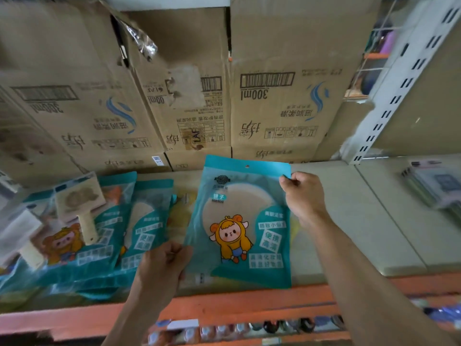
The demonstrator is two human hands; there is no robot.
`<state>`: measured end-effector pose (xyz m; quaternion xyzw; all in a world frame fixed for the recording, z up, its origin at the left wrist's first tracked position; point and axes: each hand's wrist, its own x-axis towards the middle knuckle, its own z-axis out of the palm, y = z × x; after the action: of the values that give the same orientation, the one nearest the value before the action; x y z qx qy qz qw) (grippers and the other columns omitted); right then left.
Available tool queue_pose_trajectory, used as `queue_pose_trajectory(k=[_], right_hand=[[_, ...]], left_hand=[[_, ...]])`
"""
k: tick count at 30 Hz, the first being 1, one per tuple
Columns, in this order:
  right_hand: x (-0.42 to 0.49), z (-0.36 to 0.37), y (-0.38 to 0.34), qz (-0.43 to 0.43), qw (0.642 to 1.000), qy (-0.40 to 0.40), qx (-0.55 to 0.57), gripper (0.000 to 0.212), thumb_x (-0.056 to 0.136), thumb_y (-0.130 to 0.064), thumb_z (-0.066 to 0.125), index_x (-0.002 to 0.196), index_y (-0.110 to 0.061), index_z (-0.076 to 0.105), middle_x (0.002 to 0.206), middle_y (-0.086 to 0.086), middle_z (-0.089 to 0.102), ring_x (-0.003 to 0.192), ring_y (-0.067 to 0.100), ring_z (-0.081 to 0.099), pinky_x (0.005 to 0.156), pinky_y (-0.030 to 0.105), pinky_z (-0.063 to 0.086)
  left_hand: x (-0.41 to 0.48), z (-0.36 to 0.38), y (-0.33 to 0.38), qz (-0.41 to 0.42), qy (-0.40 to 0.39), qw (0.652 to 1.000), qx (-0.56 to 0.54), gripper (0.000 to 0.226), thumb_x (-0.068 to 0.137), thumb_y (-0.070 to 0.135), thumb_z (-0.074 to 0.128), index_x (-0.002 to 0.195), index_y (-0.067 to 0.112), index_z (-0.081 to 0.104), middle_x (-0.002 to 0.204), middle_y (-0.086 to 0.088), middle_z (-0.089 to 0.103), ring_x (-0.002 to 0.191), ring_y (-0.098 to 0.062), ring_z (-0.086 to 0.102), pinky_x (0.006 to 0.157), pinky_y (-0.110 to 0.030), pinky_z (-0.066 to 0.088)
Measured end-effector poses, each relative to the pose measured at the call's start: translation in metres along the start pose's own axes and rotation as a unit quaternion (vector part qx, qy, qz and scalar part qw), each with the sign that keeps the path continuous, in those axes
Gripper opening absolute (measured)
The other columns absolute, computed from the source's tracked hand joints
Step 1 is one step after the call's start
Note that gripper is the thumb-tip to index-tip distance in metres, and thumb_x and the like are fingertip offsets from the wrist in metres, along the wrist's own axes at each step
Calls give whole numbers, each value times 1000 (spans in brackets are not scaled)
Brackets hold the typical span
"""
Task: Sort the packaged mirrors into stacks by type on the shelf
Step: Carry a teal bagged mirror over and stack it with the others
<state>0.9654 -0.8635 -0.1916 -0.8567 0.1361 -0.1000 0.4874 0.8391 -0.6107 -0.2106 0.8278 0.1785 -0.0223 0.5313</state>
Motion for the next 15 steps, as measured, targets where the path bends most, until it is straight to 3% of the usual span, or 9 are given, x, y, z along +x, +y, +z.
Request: queue_pose_trajectory(k=[6,8,11,15], right_hand=[[-25,-18,2,25,998,54,10,42,89,-21,62,54,-6,44,49,3,41,50,16,37,54,30,32],[-34,-24,1,34,997,70,11,44,89,-21,62,52,-9,43,48,2,40,49,16,36,53,30,30],[-46,-36,3,44,993,98,42,46,88,-18,63,50,-12,38,46,0,34,50,16,31,53,29,27],[-62,-58,7,70,987,134,54,39,89,-18,62,55,-9,45,50,4,37,52,18,34,51,30,29]], left_hand=[[1,-9,-2,58,-56,997,-16,32,90,15,60,61,3,54,41,-2,46,37,-13,34,51,-26,28],[2,-11,-3,76,-76,994,-17,30,90,15,60,61,9,56,41,-2,46,37,-13,34,51,-25,28],[5,-11,-3,88,-96,991,-20,30,90,18,60,60,17,57,41,-1,45,37,-14,34,49,-23,27],[4,-2,4,116,-121,986,-25,28,89,17,62,62,12,60,40,-1,46,35,-12,34,40,-17,26]])
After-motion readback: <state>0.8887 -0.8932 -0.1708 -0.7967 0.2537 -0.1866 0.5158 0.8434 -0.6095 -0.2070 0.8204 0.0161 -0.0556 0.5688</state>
